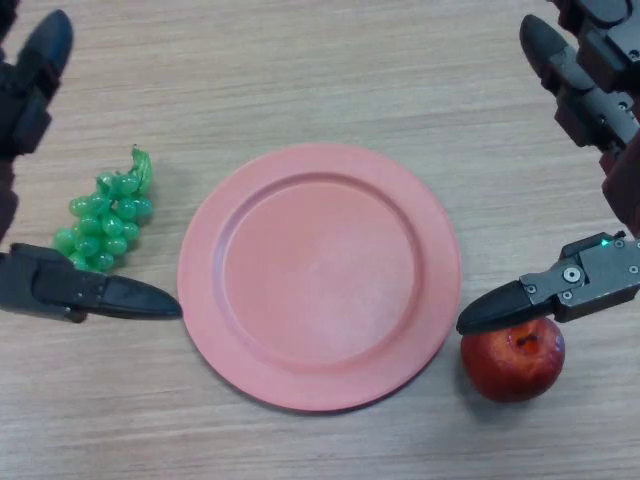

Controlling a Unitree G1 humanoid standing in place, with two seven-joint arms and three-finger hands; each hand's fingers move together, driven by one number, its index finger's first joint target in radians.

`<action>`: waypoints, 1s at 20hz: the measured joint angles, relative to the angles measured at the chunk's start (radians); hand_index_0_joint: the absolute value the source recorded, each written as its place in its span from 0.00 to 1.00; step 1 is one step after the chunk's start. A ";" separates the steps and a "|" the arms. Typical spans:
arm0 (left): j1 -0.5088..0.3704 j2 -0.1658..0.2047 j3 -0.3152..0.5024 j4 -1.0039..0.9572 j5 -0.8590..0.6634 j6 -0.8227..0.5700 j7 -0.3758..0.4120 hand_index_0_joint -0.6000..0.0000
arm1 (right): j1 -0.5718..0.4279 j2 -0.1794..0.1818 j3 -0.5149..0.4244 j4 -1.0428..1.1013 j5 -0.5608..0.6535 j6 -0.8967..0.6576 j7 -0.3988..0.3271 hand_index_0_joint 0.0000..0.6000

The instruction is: Pick up the green grapes and place it on the plate

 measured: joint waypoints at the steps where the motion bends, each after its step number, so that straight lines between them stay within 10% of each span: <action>1: 0.004 -0.006 -0.010 0.000 0.011 0.000 -0.007 1.00 | 0.000 -0.001 0.000 0.012 0.000 0.000 0.000 0.00; 20: 0.037 -0.031 -0.008 0.106 0.014 -0.115 -0.055 1.00 | -0.035 0.048 0.082 -0.013 -0.004 0.014 -0.057 0.00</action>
